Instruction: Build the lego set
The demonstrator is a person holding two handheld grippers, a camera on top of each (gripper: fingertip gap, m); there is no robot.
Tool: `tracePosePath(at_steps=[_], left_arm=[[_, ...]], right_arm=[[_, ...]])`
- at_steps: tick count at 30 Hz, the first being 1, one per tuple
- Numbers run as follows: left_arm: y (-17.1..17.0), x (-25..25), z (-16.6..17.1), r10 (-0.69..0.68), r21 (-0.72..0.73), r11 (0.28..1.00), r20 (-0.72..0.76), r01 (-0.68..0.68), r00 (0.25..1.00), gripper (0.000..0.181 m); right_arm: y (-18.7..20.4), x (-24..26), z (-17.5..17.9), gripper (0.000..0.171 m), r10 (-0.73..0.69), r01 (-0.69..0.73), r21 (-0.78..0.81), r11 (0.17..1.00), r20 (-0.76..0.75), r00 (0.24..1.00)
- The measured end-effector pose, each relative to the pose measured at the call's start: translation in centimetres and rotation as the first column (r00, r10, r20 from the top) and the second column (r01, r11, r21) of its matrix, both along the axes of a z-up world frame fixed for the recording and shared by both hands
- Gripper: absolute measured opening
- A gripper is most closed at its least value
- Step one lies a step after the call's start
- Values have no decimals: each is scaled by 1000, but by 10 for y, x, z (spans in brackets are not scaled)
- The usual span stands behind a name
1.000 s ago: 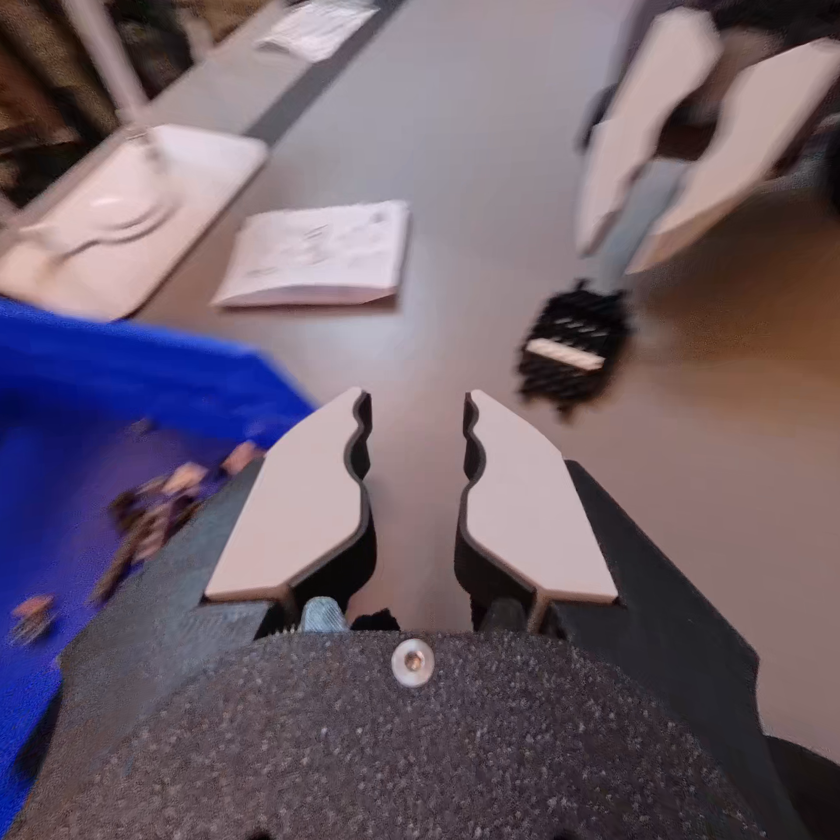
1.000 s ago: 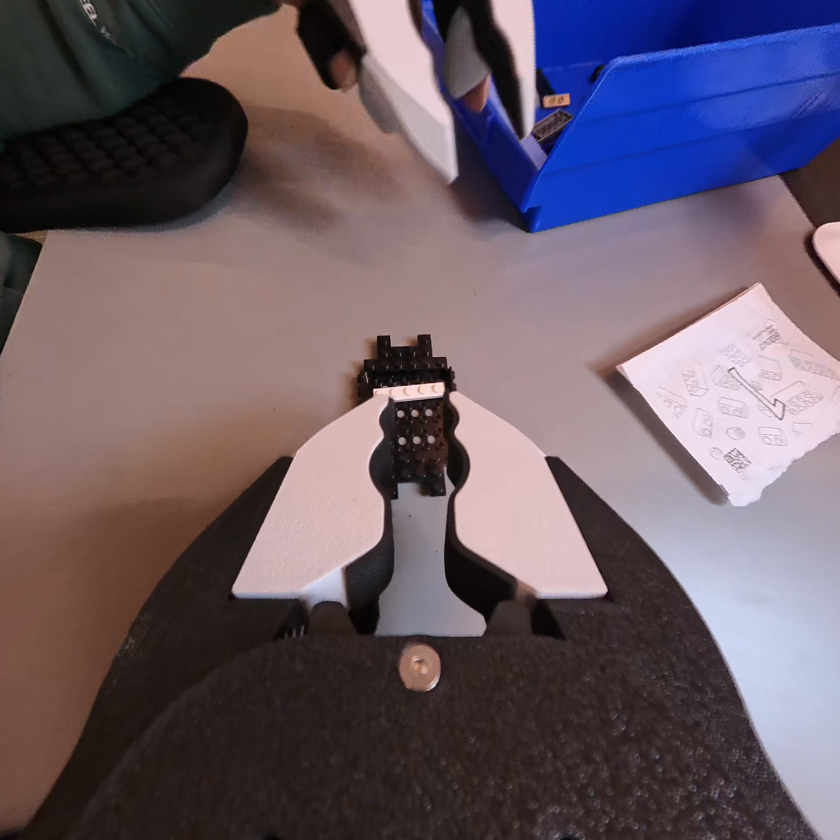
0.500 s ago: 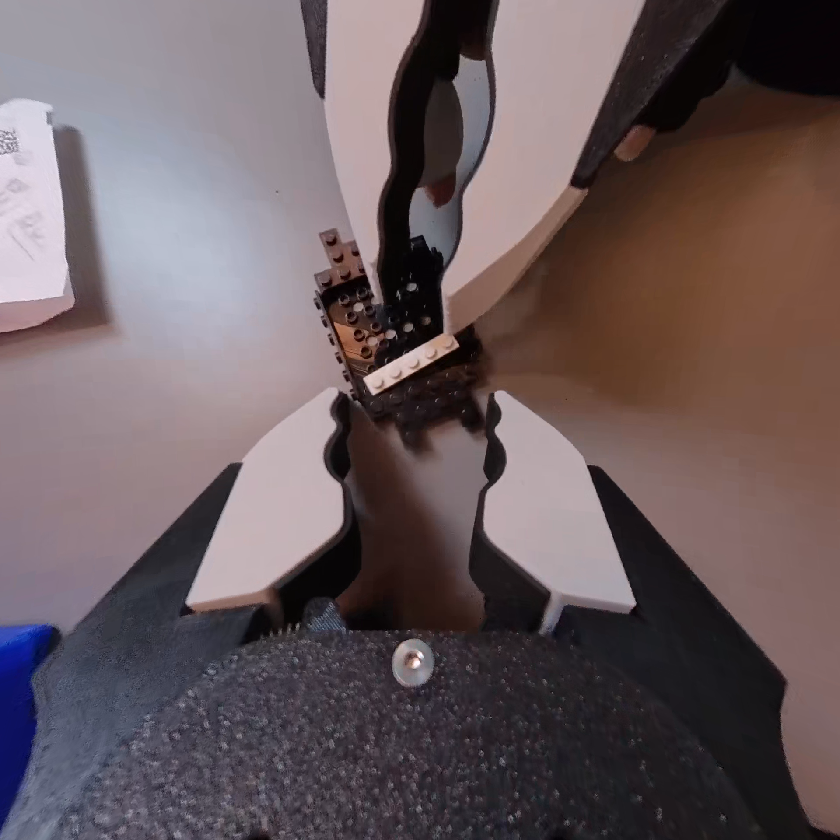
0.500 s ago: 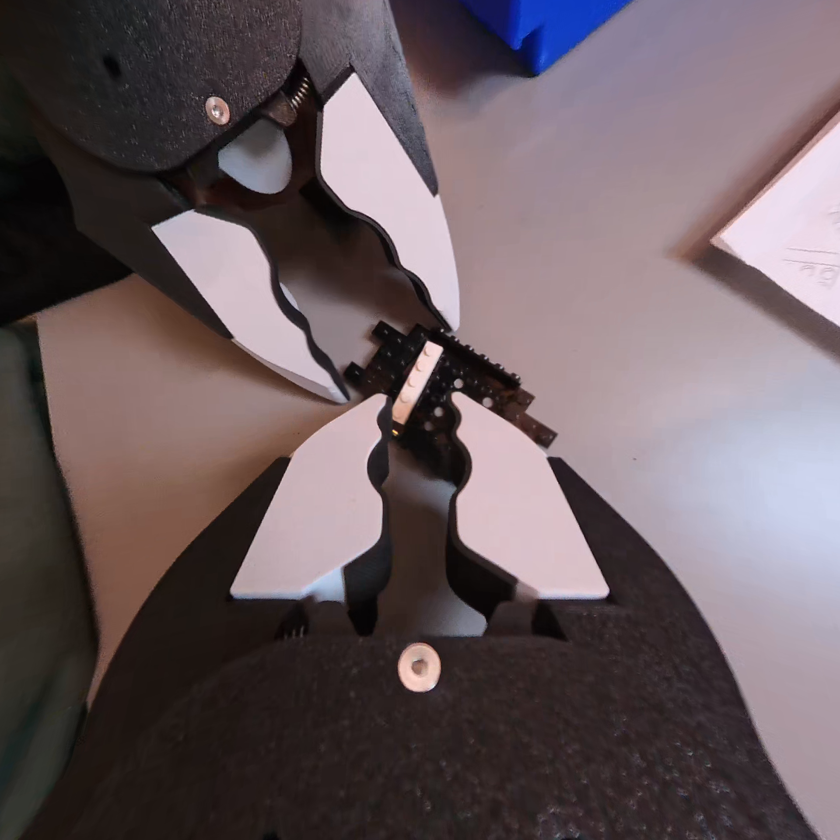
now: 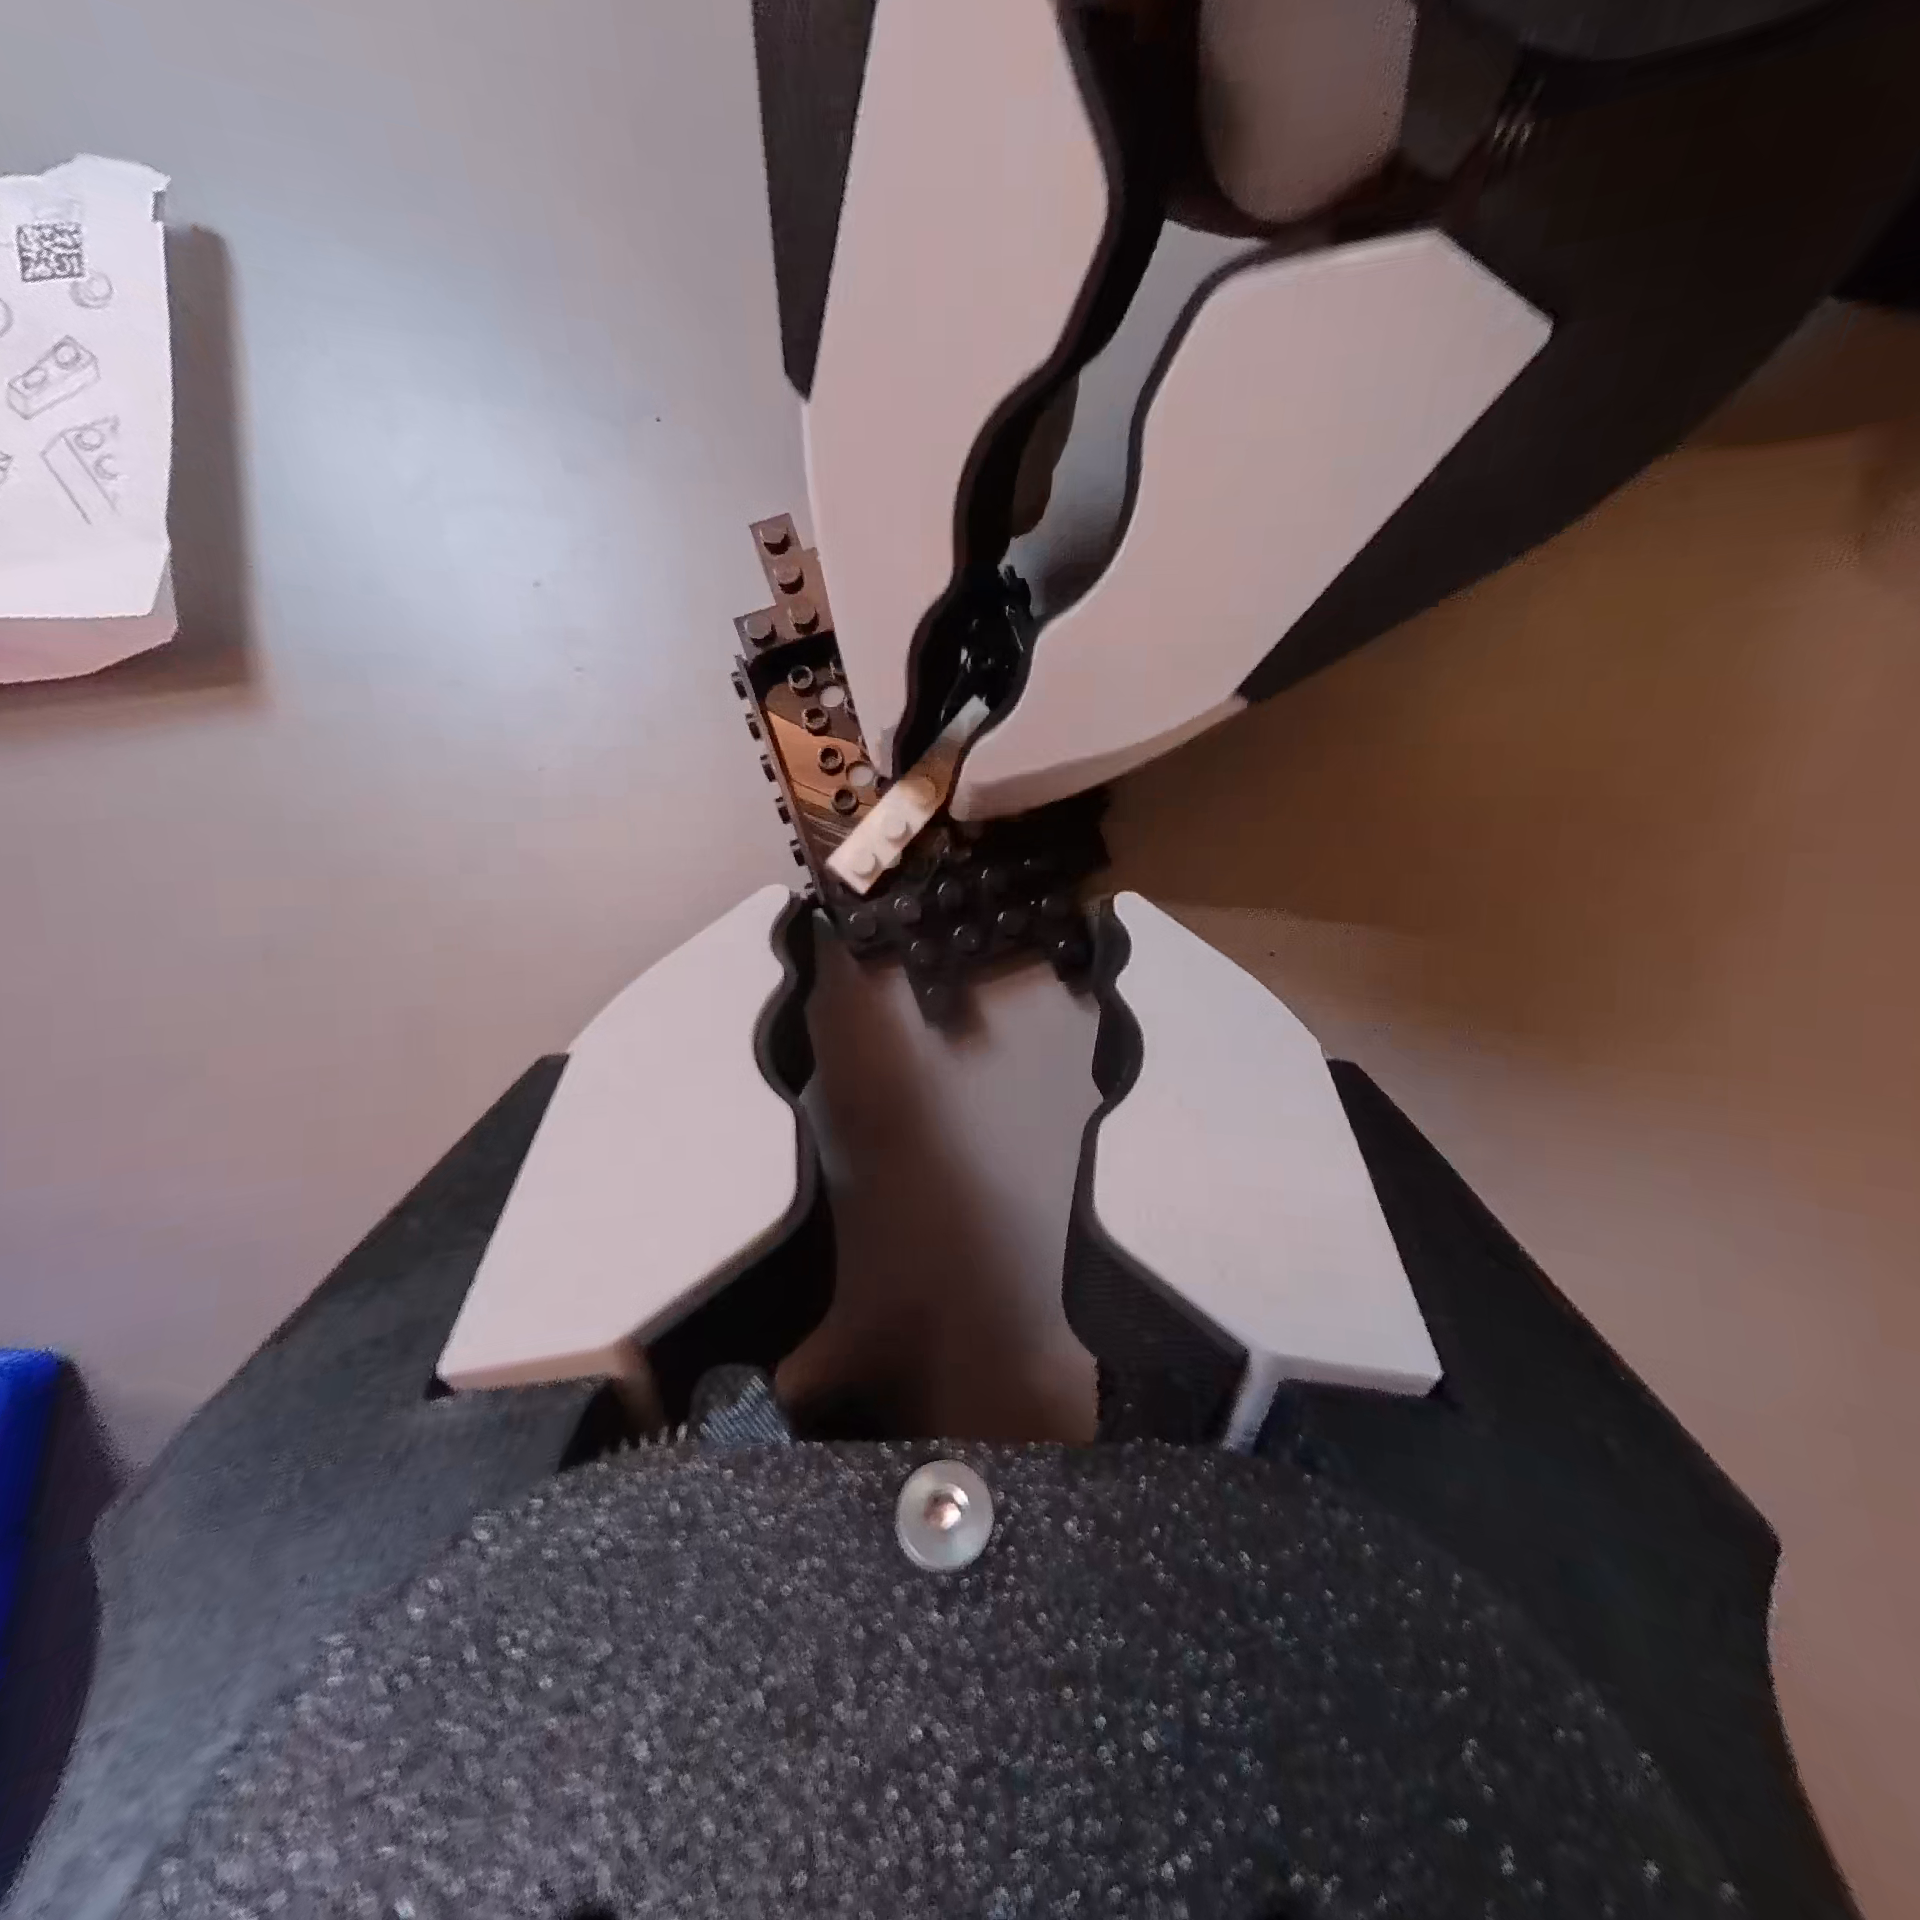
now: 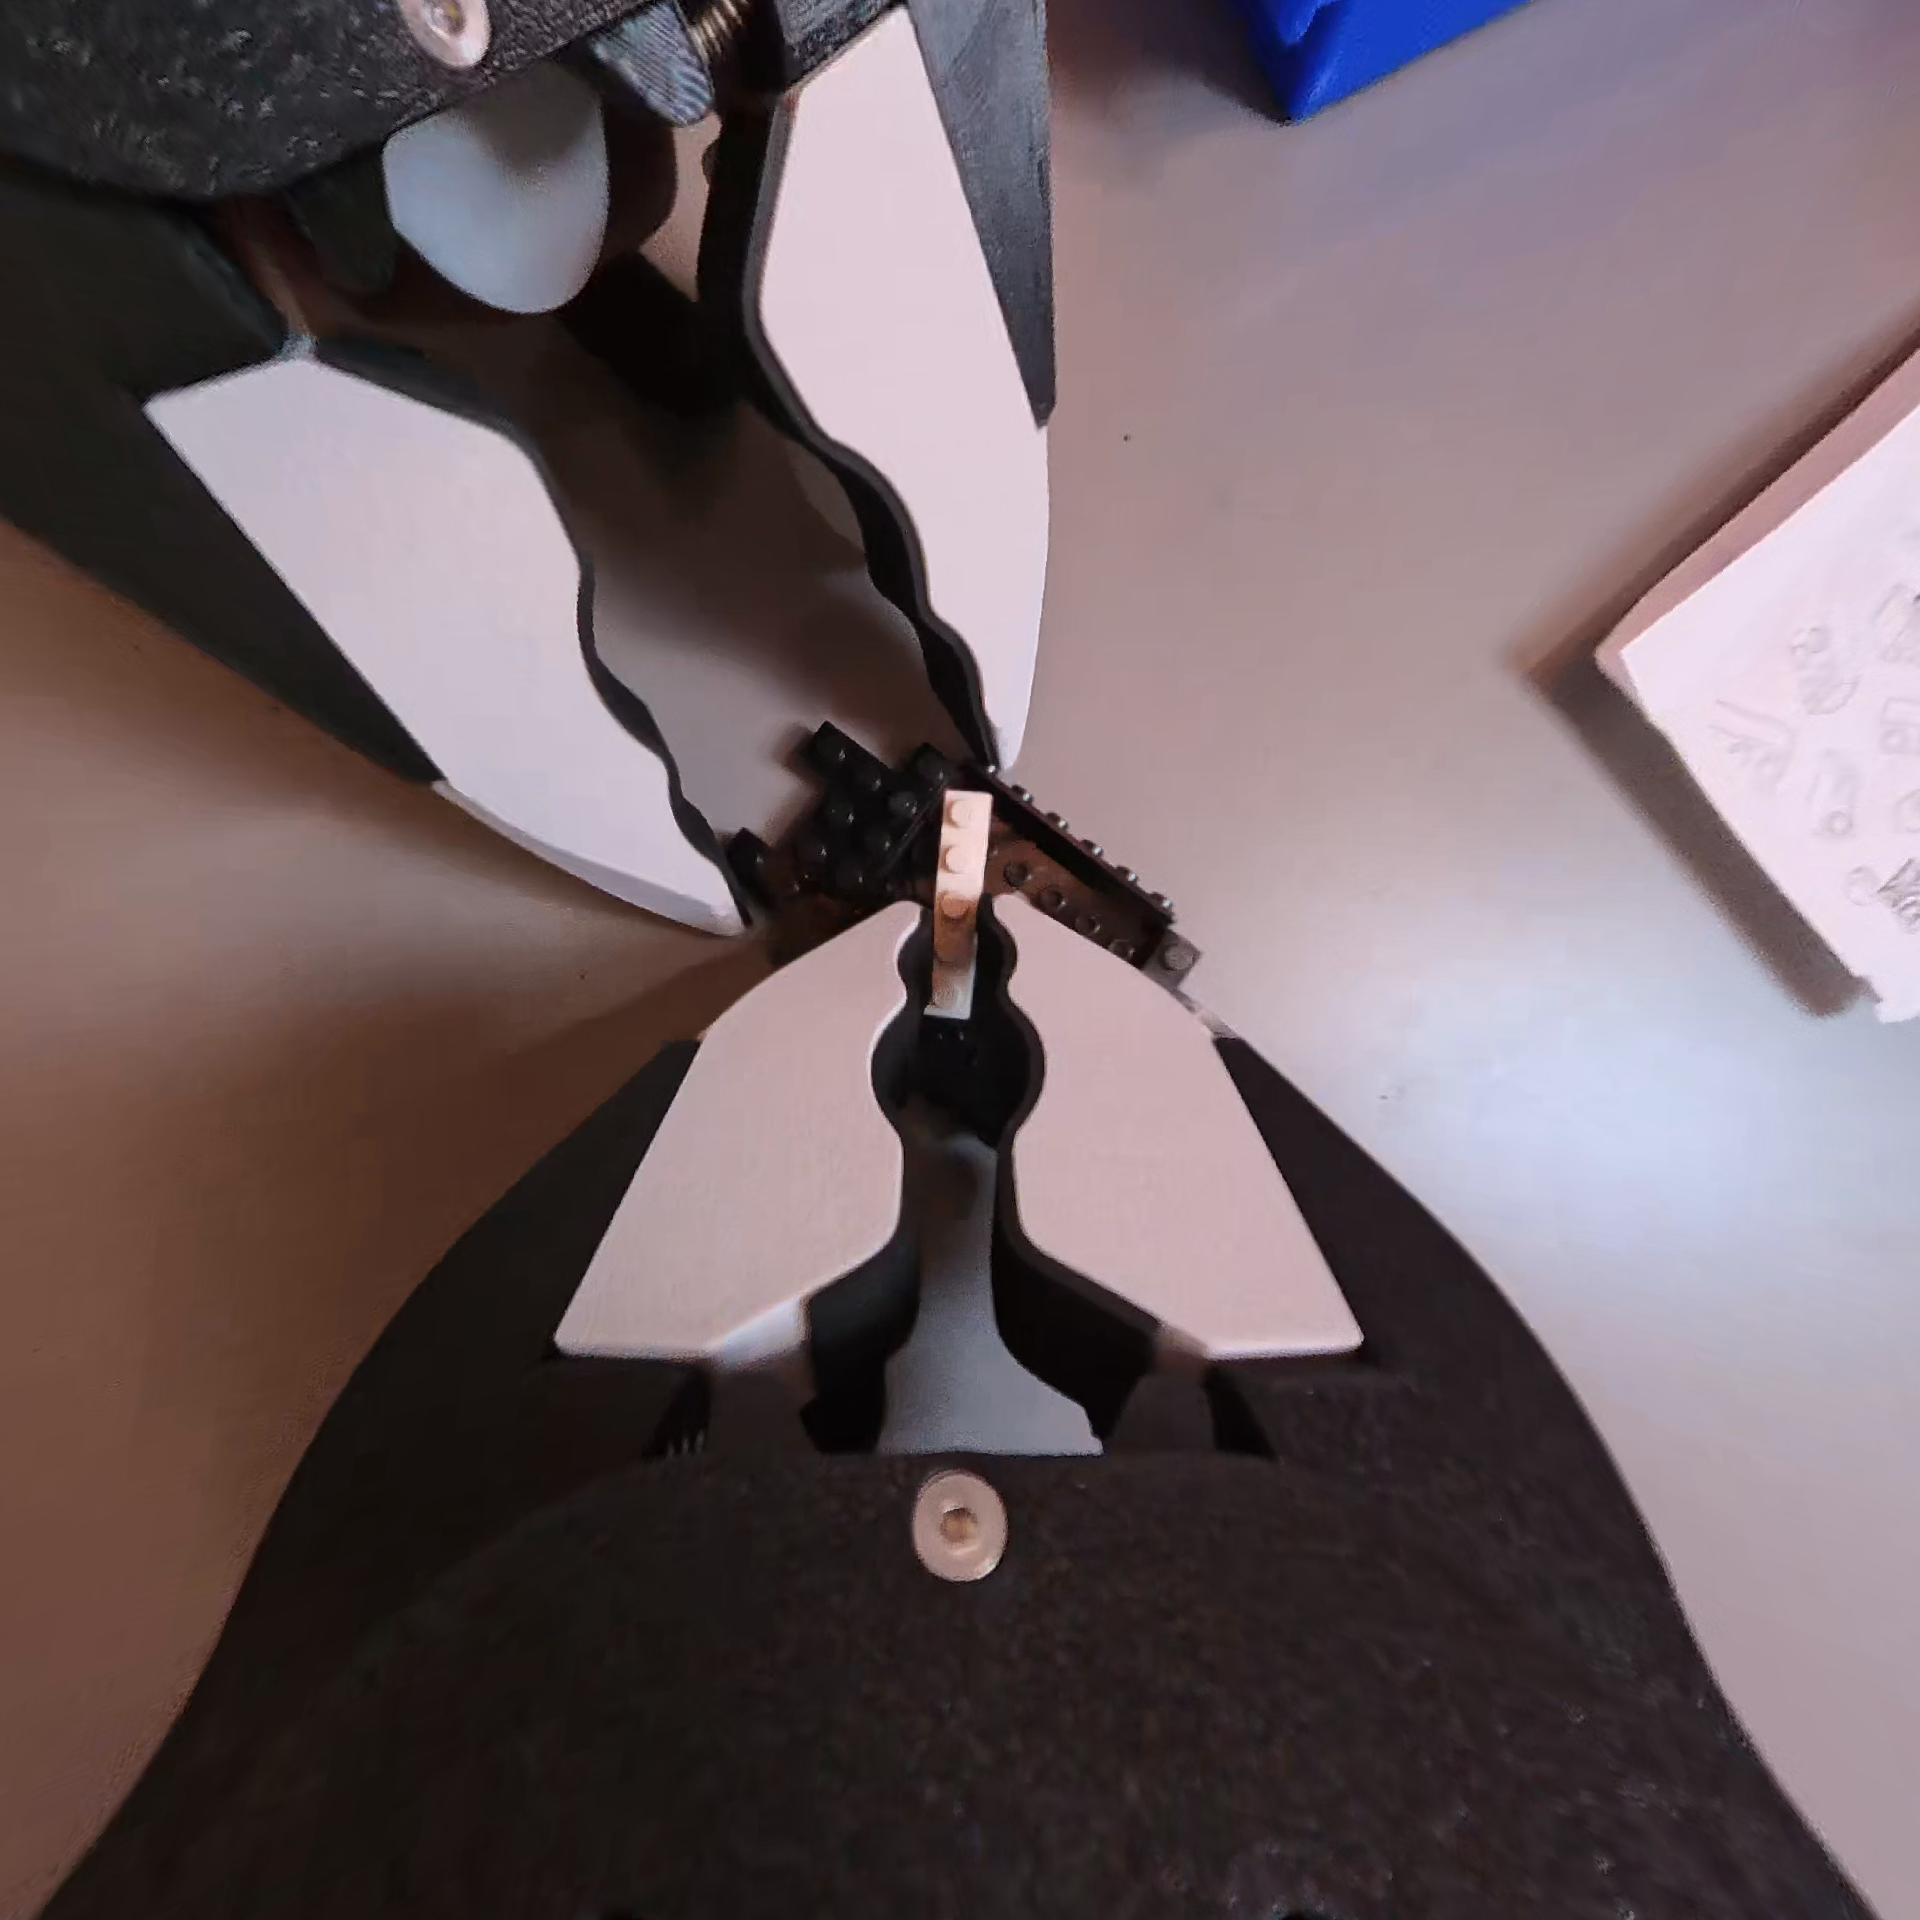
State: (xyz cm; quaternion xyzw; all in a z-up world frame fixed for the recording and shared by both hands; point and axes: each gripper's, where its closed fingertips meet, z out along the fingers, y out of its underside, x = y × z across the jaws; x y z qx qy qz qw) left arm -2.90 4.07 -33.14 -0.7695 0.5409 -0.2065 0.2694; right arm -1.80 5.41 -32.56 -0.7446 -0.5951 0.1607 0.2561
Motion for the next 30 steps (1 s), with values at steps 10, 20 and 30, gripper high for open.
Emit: tracePosePath(at_steps=[10,20,30], left_arm=[[1,2,91,140,-311,948,592,65,793,21],[100,-122,119,488,228,763,411,-605,770,5],[112,-172,82,625,257,706,210,-660,752,58]], right_arm=[[-7,-11,77,8,279,-166,354,921,-299,912],[43,14,93,37,92,75,423,903,-361,928],[62,28,55,37,-14,93,213,973,-343,939]])
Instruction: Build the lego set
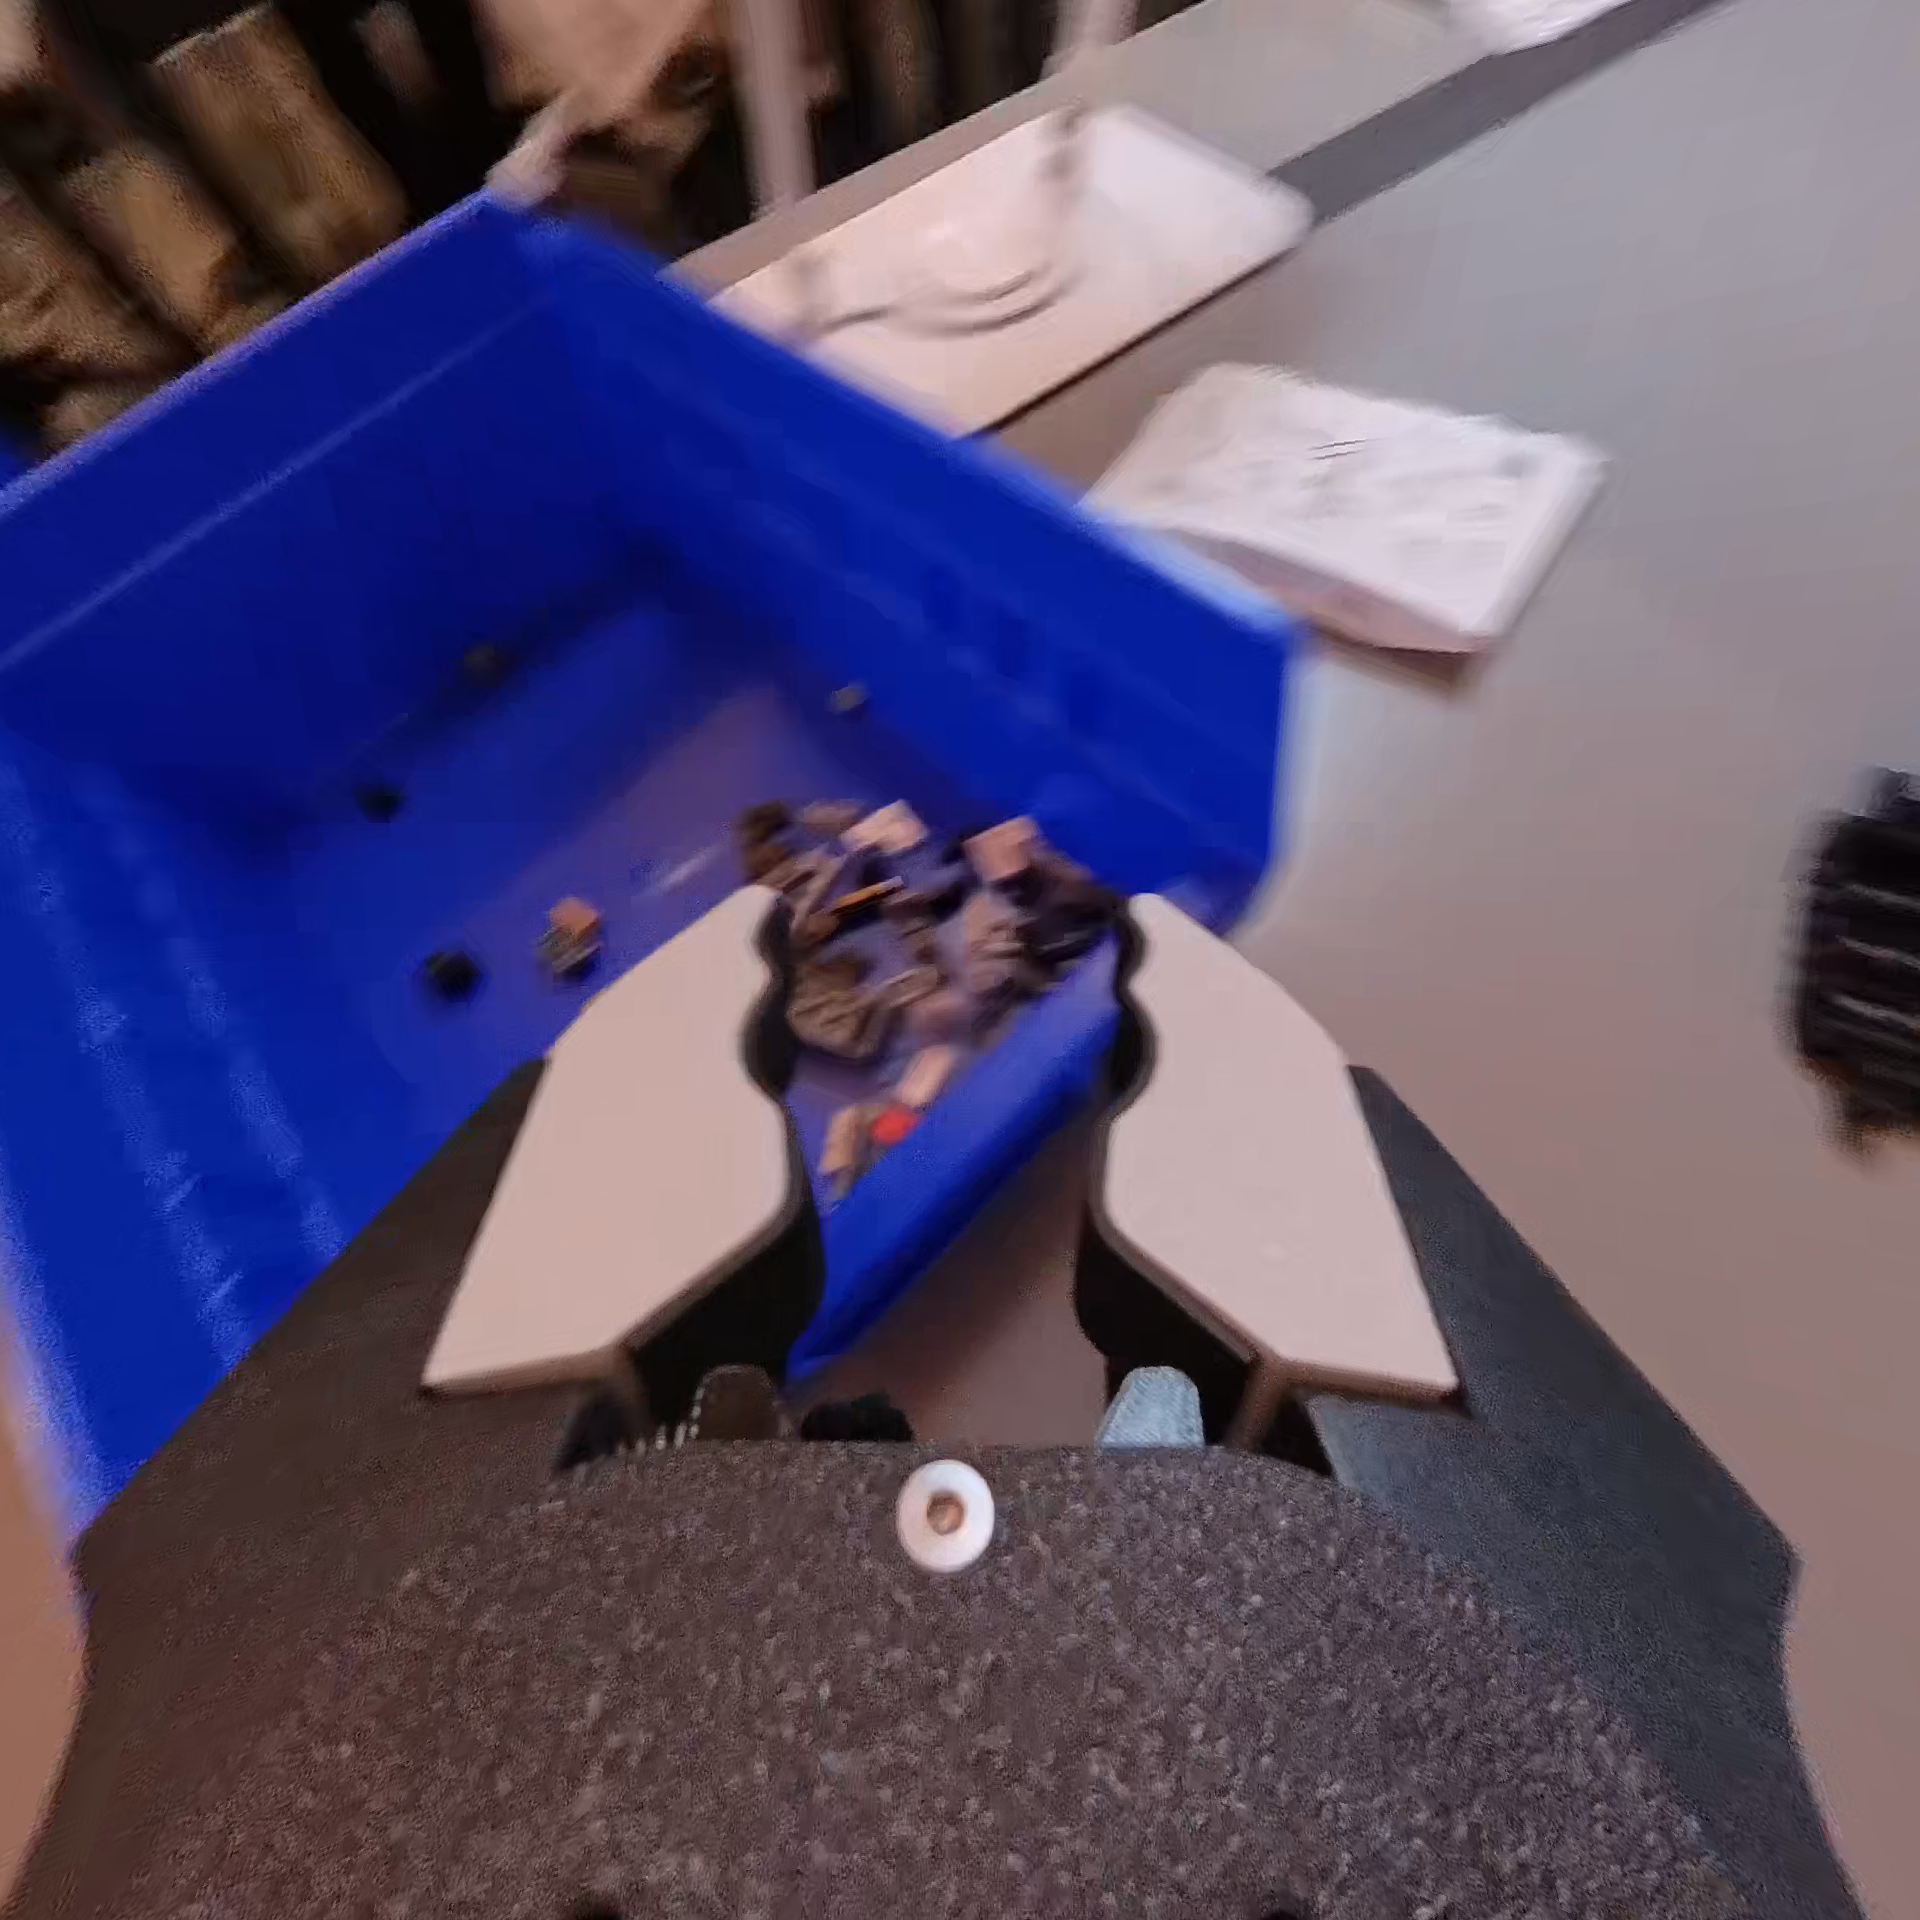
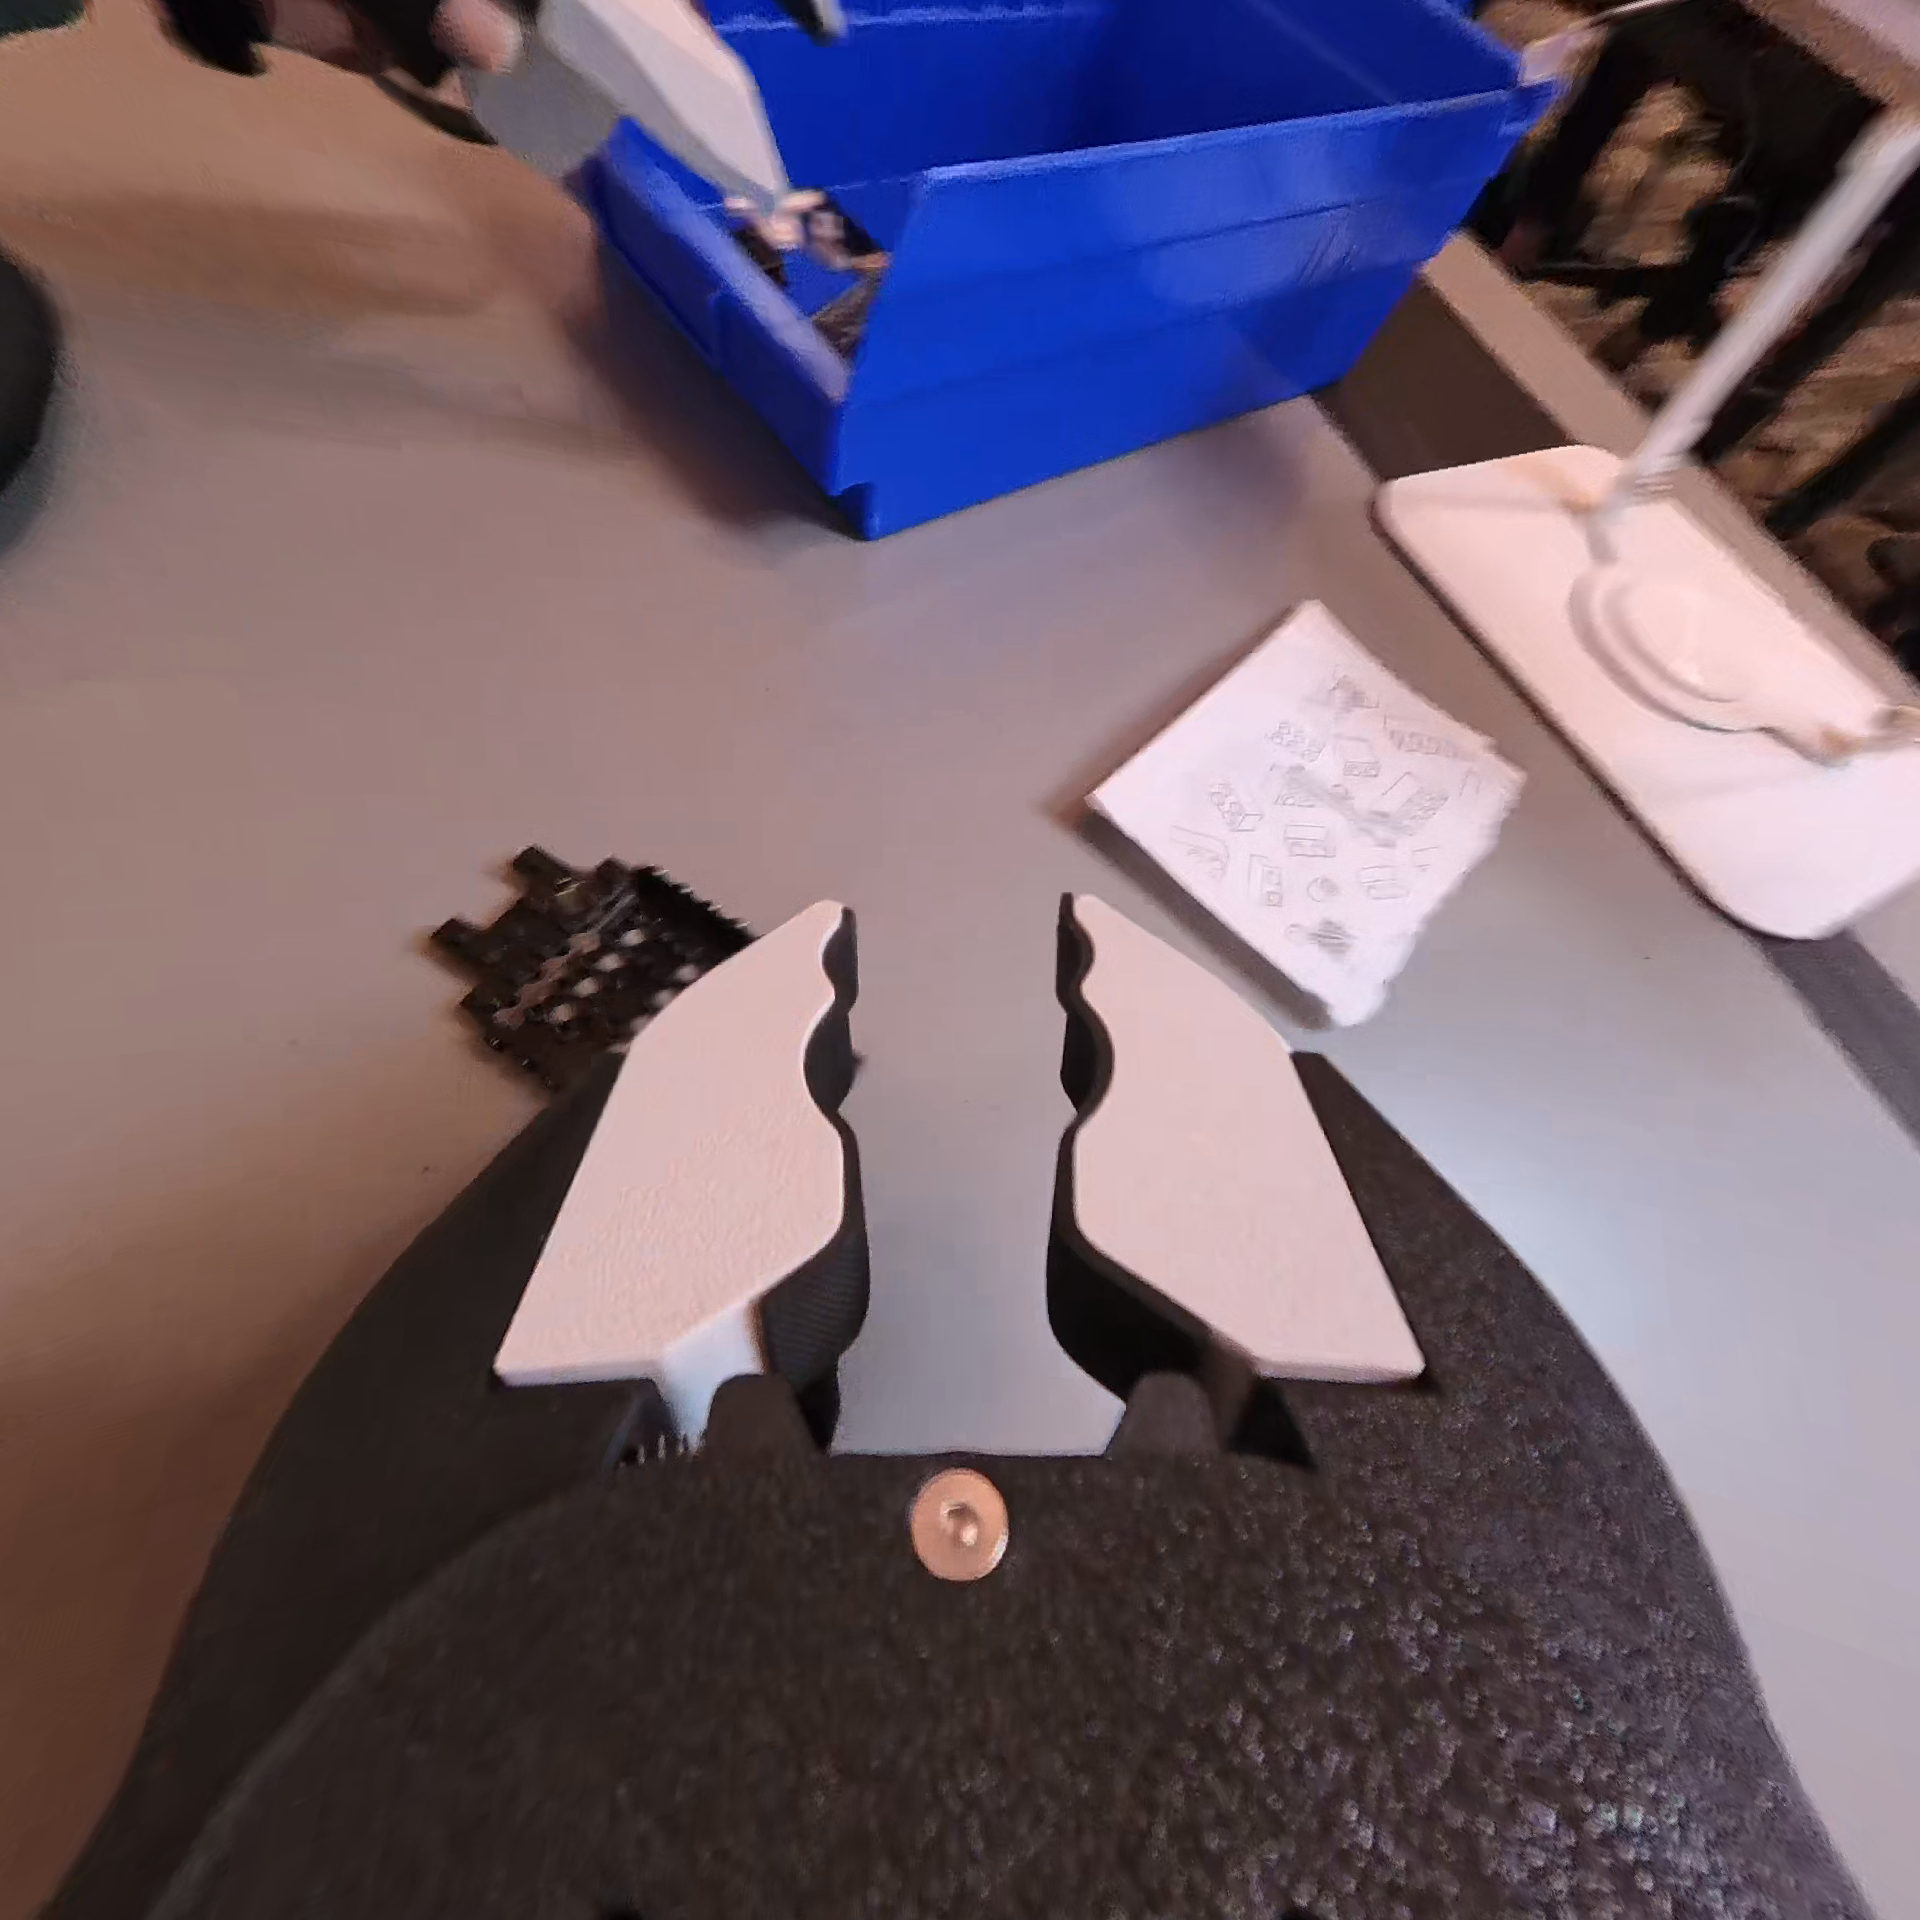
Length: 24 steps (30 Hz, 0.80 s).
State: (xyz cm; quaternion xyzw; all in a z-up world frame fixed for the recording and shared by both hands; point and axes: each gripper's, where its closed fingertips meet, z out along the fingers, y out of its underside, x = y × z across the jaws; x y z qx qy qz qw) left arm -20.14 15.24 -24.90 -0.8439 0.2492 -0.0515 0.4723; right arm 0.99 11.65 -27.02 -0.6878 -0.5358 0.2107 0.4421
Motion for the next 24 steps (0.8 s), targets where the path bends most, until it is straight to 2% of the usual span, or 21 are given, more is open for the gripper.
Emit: tracePosePath(at_steps=[1,4,7,10,13,15,20,21,22,24], left_arm=[[-9,22,3,-120,11,993,23,120,992,42],[-43,83,2,-389,-8,920,121,393,913,31],[-74,125,-22,-554,-97,820,108,563,826,43],[-99,148,-46,-662,-192,720,99,667,743,59],[-116,158,-65,-703,-285,658,98,697,704,76],[-119,162,-74,-706,-309,656,73,689,705,82],[-118,169,-84,-703,-316,673,8,669,711,82],[-117,170,-84,-701,-313,675,11,668,713,81],[-114,170,-84,-690,-300,690,5,659,724,84],[-100,170,-76,-660,-218,736,-17,641,751,73]], right_arm=[[-9,-1,-4,37,57,-57,-43,997,8,998],[-26,2,-21,38,168,-159,-121,980,68,983],[-37,8,-35,45,232,-207,-187,960,123,965],[-40,5,-44,58,253,-224,-213,951,121,960],[-44,2,-57,64,296,-259,-225,939,152,943],[-44,0,-60,62,312,-271,-224,936,176,934],[-49,-1,-57,59,322,-285,-183,941,225,920],[-48,-3,-53,54,307,-279,-149,949,219,926],[-44,-5,-44,21,281,-267,-96,959,196,939],[-35,-9,-19,15,228,-235,36,971,129,965]])
